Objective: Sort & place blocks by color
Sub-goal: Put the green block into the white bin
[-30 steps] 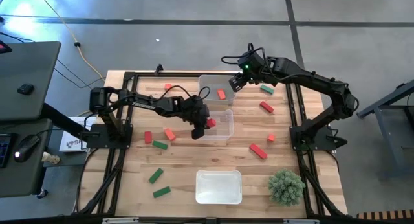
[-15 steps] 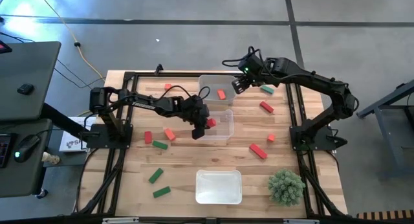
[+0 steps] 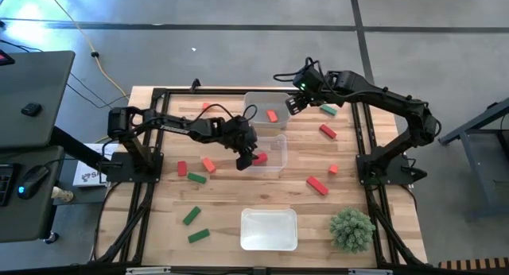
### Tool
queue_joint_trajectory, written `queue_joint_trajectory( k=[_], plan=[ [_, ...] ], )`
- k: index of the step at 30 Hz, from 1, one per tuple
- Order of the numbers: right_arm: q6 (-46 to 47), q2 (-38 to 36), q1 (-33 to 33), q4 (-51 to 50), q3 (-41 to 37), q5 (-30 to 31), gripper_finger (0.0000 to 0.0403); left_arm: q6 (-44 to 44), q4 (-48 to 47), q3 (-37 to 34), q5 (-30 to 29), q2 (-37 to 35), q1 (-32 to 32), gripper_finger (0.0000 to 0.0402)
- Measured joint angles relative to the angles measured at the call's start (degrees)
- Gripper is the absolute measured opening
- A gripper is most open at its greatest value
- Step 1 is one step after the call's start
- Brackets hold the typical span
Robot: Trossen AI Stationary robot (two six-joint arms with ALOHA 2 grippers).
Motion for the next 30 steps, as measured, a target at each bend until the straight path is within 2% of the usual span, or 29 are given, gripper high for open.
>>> queue_joint_trajectory(
  k=[8, 14, 19, 24, 30],
  plan=[
    [-3.6, 0.0, -1.7, -3.9, 0.0, 0.2, 0.0193, 5.8, -0.1, 0.0, -0.2, -7.0, 0.4, 0.023],
    [-6.2, 0.0, -4.8, -5.8, 0.0, -0.4, 0.0193, 6.0, 0.4, 0.0, -0.2, -12.0, 1.9, 0.023],
    [-11.8, 0.0, -9.6, -5.7, 0.0, -2.7, 0.0197, 4.6, 0.1, 0.0, -0.3, -15.5, 4.2, 0.023],
    [-19.1, 0.0, -15.6, -5.3, 0.0, -4.3, 0.022, 2.5, 0.1, 0.0, -0.4, -18.4, 7.2, 0.023],
    [-25.5, 0.0, -22.3, -2.8, 0.0, -6.9, 0.0228, 0.4, -0.2, 0.0, -1.9, -19.7, 11.1, 0.023]
  ],
)
